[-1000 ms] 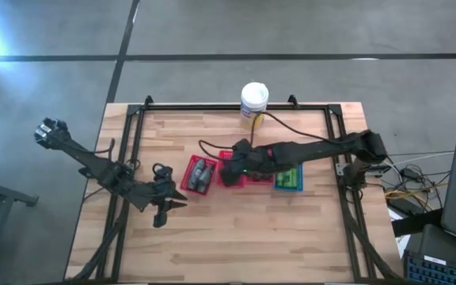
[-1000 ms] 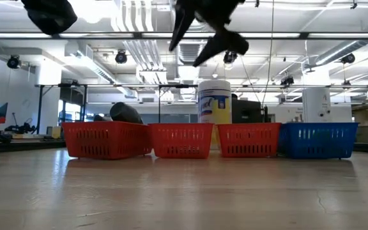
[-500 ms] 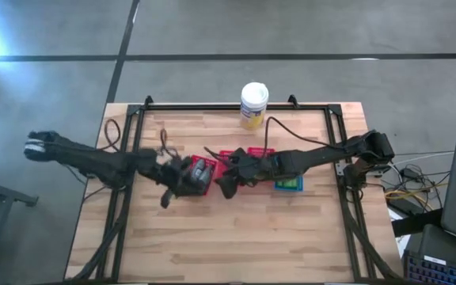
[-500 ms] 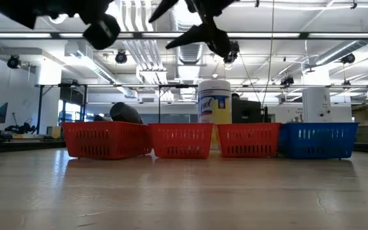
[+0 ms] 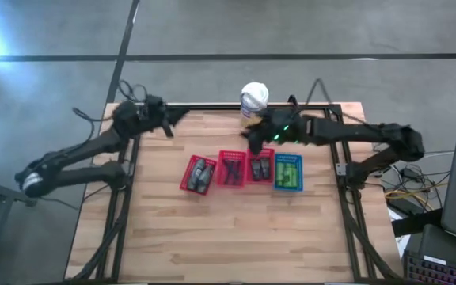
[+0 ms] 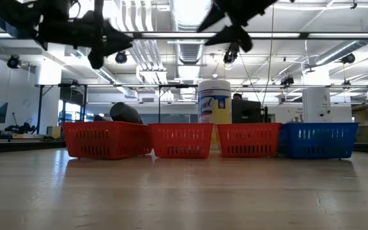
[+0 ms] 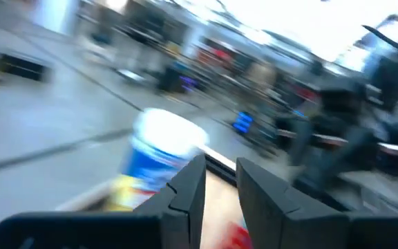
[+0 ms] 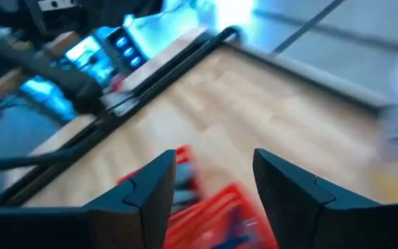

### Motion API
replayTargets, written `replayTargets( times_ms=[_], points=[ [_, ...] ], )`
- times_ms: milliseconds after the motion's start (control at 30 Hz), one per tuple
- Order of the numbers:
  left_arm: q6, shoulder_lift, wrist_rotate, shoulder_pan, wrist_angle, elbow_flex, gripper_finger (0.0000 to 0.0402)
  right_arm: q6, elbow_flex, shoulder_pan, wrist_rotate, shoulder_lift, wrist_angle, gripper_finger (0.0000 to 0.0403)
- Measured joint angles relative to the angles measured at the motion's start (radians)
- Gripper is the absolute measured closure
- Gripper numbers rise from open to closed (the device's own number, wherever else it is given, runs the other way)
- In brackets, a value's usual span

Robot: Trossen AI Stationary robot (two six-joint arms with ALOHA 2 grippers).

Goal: Pick & Place Travel size toiletries
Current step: Return to Home Position

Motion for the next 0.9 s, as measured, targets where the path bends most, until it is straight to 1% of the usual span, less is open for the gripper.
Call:
replayTargets(
  times_ms=[100, 200, 267, 333, 400, 433, 500, 600, 700, 767, 900],
  points=[
    [0.001, -0.011, 0.000, 0.153, -0.001, 0.000, 0.0314, -0.073, -0.057, -0.073, 0.008, -0.082, -0.007, 0.0220],
    [0.001, -0.022, -0.001, 0.280, -0.001, -0.003, 0.0314, -0.149, -0.114, -0.138, 0.008, -0.163, -0.007, 0.0226],
    [0.001, -0.029, -0.001, 0.346, -0.002, -0.009, 0.0314, -0.197, -0.146, -0.182, 0.010, -0.217, -0.008, 0.0231],
    [0.001, -0.030, -0.012, 0.401, -0.001, -0.010, 0.0314, -0.227, -0.171, -0.221, 0.045, -0.267, -0.007, 0.0235],
    [0.000, -0.030, -0.022, 0.443, -0.002, -0.010, 0.0314, -0.257, -0.188, -0.250, 0.121, -0.314, -0.009, 0.0236],
    [0.001, -0.030, -0.026, 0.458, -0.001, -0.010, 0.0314, -0.272, -0.193, -0.265, 0.178, -0.338, -0.007, 0.0236],
    [0.001, -0.030, -0.037, 0.486, 0.000, -0.010, 0.0314, -0.300, -0.200, -0.284, 0.318, -0.384, -0.007, 0.0233],
    [0.021, -0.028, -0.087, 0.516, 0.001, -0.010, 0.0314, -0.349, -0.204, -0.295, 0.556, -0.448, -0.006, 0.0224],
    [0.015, -0.026, -0.087, 0.515, -0.007, -0.010, 0.0314, -0.374, -0.209, -0.294, 0.741, -0.504, -0.007, 0.0215],
    [-0.026, -0.026, -0.078, 0.511, -0.018, -0.010, 0.0314, -0.375, -0.209, -0.293, 0.796, -0.533, -0.007, 0.0209],
    [-0.051, -0.026, -0.084, 0.513, -0.027, -0.010, 0.0314, -0.375, -0.210, -0.294, 0.800, -0.588, -0.007, 0.0199]
  ],
)
